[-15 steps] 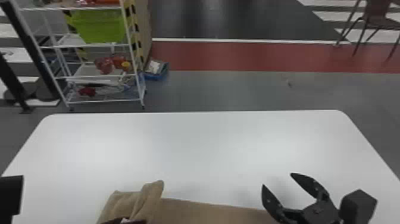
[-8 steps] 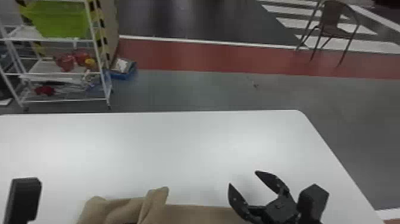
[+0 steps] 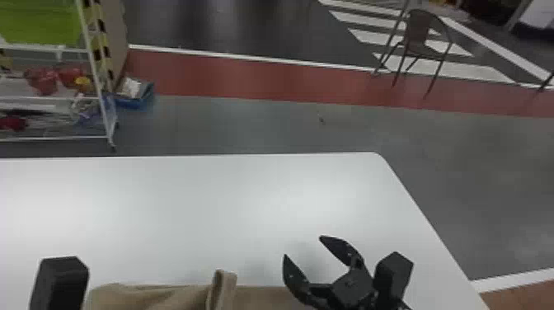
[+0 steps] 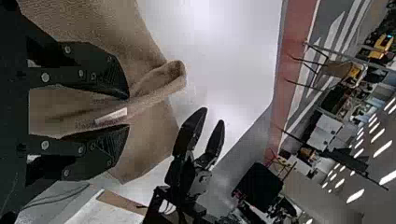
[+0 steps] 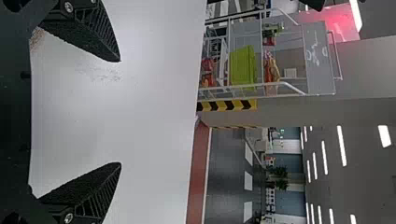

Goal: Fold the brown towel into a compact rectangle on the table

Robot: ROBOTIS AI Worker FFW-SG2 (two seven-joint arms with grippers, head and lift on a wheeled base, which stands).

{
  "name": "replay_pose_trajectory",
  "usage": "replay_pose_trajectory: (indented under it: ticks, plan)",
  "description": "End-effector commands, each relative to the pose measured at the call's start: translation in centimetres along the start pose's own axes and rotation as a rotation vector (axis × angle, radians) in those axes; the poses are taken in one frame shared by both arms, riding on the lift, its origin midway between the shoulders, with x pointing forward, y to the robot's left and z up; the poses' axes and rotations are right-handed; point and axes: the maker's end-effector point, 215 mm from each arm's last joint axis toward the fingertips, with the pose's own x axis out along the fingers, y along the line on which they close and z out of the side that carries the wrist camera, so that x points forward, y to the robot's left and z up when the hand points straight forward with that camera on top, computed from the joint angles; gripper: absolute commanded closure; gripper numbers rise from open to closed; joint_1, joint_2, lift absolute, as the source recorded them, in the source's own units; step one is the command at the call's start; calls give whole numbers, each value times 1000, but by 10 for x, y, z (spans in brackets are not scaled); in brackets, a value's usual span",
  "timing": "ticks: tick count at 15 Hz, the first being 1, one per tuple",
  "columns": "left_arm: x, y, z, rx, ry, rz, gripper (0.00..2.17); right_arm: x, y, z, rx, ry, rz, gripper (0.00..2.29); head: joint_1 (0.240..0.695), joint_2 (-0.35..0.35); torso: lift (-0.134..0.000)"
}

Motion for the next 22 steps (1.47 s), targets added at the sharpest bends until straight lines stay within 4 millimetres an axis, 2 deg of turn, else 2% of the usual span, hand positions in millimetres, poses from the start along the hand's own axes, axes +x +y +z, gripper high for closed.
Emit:
replay_pose_trajectory:
  ticks: [1, 5, 7, 9, 13, 14, 15, 17, 20, 22]
  plan:
    - [1, -4, 2, 11, -4, -5, 29, -1, 0, 3, 0, -5, -1, 87, 695, -289, -122]
    - [-7, 4, 1, 10, -10, 10, 29, -1, 0, 7, -16, -9, -1, 83, 695, -298, -122]
    - [-22, 25, 1, 28, -37, 51, 29, -1, 5, 11, -59, -7, 30, 80, 695, -290, -122]
    - [-44, 55, 7, 46, -94, 95, 29, -3, 15, 31, -163, -38, 75, 73, 695, -260, -122]
    - [-102, 120, 27, 108, -291, 195, 29, -13, 47, 74, -382, -97, 215, 60, 695, -109, -122]
    - [-115, 132, 26, 98, -315, 221, 29, -18, 58, 87, -466, -133, 252, 60, 695, -68, -122]
    - [-129, 144, 22, 74, -330, 247, 29, -22, 69, 93, -540, -140, 295, 60, 695, 7, -122]
    - [-153, 159, 19, 45, -363, 278, 29, -35, 95, 102, -745, -162, 403, 63, 695, 82, -122]
    - [-174, 171, 15, 25, -385, 305, 29, -66, 100, 90, -1090, -128, 541, 87, 695, 206, -122]
    - [-177, 175, 13, 14, -391, 308, 29, -94, 100, 70, -1351, -103, 641, 87, 695, 226, -122]
